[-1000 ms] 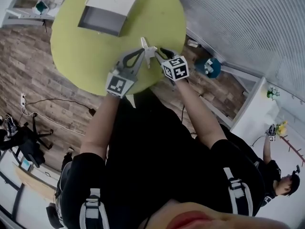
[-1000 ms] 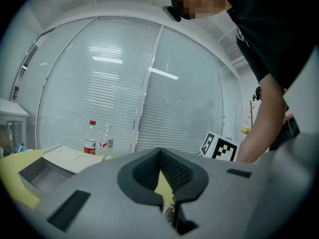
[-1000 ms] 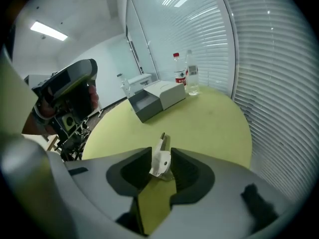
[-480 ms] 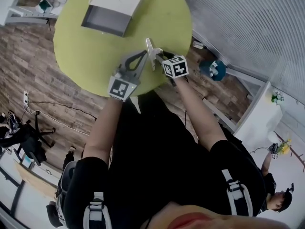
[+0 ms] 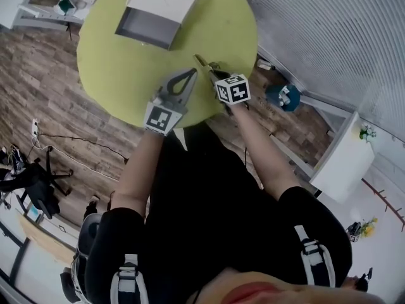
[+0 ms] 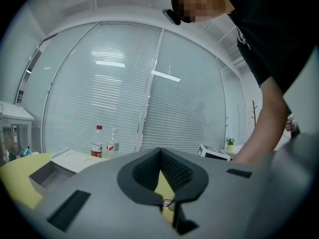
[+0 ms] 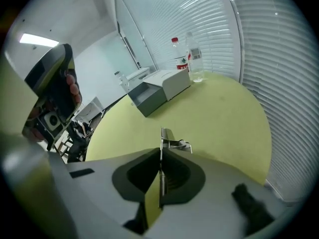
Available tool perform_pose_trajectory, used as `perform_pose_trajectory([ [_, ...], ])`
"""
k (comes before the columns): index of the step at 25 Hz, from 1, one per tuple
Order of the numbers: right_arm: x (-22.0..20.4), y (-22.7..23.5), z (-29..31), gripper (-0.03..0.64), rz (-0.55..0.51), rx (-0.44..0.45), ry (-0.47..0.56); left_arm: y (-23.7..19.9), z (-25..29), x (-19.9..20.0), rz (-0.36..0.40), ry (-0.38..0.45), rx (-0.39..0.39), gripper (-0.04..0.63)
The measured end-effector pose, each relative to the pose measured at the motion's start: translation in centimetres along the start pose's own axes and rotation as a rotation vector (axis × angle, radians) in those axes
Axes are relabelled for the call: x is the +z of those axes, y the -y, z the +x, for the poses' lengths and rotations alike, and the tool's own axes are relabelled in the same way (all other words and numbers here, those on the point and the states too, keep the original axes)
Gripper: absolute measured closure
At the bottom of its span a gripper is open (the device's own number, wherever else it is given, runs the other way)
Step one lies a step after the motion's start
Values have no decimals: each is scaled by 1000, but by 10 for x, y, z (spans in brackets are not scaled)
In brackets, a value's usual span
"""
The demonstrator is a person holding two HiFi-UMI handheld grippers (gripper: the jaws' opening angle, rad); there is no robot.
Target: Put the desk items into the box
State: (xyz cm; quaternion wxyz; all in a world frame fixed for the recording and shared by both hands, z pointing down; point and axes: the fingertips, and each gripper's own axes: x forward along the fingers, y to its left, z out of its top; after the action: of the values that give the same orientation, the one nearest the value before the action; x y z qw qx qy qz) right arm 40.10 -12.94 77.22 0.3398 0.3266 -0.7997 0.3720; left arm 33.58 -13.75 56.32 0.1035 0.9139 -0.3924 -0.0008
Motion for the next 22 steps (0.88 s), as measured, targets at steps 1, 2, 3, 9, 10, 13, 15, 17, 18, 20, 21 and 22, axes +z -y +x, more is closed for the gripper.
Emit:
perform_pose_trajectory([
  [1,2,-1,-1,591,-12,-1,0,-1,0,3,3,6,0,584],
  [2,4,-3,-2,591,-19,2,2,-1,0,6,8,10,0,584],
  [3,7,-5,-5,591,-27,5,6,-2,0,9,16,14,0,584],
  [9,35,-29,-31,591,-94,15,46,-6,-12,42,66,37,17,584],
  [10,42,-34,-35,591,-105,16,57,-9,-15,48,69,39,22,584],
  [13,63,-48,-48,591,-128,20,90,-18,-25,64,82,48,41,584],
  [15,79,-56,-54,591,-137,27,111,-26,-30,74,88,55,56,584],
  [17,99,-63,-55,591,-149,35,131,-38,-33,83,89,62,71,584],
  [18,109,-66,-55,591,-155,39,142,-44,-35,86,90,65,76,584],
  [20,129,-76,-53,591,-166,45,163,-57,-40,91,90,66,85,584],
  [21,139,-81,-51,591,-172,49,173,-63,-43,93,88,65,90,584],
  [22,149,-87,-49,591,-179,52,182,-71,-45,94,86,65,94,584],
])
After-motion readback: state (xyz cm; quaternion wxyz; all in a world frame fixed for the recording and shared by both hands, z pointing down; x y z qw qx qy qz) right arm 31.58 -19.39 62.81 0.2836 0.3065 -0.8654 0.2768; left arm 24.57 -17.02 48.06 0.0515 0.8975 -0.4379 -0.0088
